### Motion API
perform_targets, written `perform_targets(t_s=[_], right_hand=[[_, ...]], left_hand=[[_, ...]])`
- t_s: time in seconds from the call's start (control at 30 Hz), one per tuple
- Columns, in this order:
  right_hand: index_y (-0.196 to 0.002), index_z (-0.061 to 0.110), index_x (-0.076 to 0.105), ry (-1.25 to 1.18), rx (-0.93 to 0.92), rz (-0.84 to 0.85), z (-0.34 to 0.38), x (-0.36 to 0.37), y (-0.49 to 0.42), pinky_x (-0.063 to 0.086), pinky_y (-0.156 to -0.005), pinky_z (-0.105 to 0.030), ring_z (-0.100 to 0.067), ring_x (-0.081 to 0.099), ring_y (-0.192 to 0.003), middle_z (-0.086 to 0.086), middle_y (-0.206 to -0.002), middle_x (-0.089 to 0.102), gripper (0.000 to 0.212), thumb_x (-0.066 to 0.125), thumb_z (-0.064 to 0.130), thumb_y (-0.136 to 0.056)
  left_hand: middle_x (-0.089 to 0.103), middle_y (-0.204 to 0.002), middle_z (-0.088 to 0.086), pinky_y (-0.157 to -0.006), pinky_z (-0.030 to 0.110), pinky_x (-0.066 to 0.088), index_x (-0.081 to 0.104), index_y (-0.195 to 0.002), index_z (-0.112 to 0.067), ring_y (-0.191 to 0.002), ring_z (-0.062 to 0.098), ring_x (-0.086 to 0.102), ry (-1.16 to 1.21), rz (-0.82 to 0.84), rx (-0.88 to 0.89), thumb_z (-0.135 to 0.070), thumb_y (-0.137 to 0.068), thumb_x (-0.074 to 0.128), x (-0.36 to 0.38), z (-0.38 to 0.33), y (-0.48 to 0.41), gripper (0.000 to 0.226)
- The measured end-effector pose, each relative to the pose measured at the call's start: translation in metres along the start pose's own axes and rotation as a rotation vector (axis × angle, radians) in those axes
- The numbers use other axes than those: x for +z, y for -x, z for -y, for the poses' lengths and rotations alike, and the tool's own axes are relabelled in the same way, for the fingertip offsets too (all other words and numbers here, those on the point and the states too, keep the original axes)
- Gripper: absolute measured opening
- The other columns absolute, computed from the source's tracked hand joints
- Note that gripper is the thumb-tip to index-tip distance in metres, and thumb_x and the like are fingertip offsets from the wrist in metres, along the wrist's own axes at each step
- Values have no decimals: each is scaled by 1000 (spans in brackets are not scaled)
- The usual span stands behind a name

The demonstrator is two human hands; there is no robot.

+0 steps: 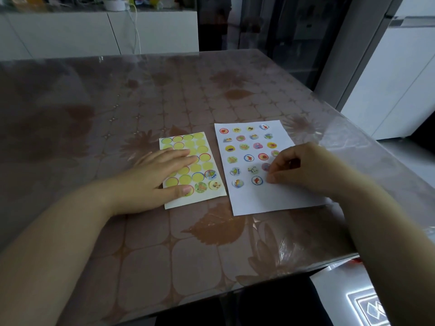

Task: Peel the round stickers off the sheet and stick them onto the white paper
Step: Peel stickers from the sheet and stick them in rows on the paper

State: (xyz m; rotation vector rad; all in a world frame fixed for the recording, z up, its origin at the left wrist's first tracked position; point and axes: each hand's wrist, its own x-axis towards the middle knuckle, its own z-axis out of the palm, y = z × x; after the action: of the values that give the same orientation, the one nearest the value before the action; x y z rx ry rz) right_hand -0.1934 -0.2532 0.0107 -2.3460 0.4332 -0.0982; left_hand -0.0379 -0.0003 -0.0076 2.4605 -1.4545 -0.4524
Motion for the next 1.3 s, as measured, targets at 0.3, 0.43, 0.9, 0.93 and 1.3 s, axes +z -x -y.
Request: perform_targets(t_s=[0.3,0.43,0.9,0.93,1.3], right_hand=[[-82,24,56,32,45,12,-4,-3,-9,34,-56,-18,-4,42,-57,9,-69,51,26,78,26,-68],[-75,17,57,-19,3,-1,-4,0,-6,32,-46,-6,4,45,-46,14,-51,58,19,75,17,-74],[-76,27,60,104,-132,-89,28,-6,-4,40,-56,-11,-4,50,-59,11,-72,57,8,66,32,-80],[-79,31,60,136,-177,-22,38,-2,-6,43,-56,-12,-5,53,-61,12,-76,57,5,64,31,-82],[-76,24,69,60,-262,72,59,52,-24,43,-49,-12,-4,56,-64,19,-71,54,6,71,19,-79]], left_hand=[[7,-147,-25,-113,26,3,12,-135,-50,-136,-2,-2,-7,-12,6,-77,-61,20,-1,-2,1,79],[7,-149,-23,-115,30,4,14,-137,-47,-137,-1,-2,5,-3,-6,-76,-61,21,-1,-3,1,81],[5,-150,-22,-113,29,0,13,-138,-47,-138,1,-3,-42,-12,-16,-76,-62,18,-1,-3,1,82],[5,-150,-22,-112,29,-2,12,-138,-47,-137,1,-3,-64,-11,-20,-76,-62,16,-2,-3,1,82],[5,-151,-18,-111,46,-14,19,-124,-64,-139,5,-5,-78,24,-42,-59,-86,35,-4,-12,2,42]])
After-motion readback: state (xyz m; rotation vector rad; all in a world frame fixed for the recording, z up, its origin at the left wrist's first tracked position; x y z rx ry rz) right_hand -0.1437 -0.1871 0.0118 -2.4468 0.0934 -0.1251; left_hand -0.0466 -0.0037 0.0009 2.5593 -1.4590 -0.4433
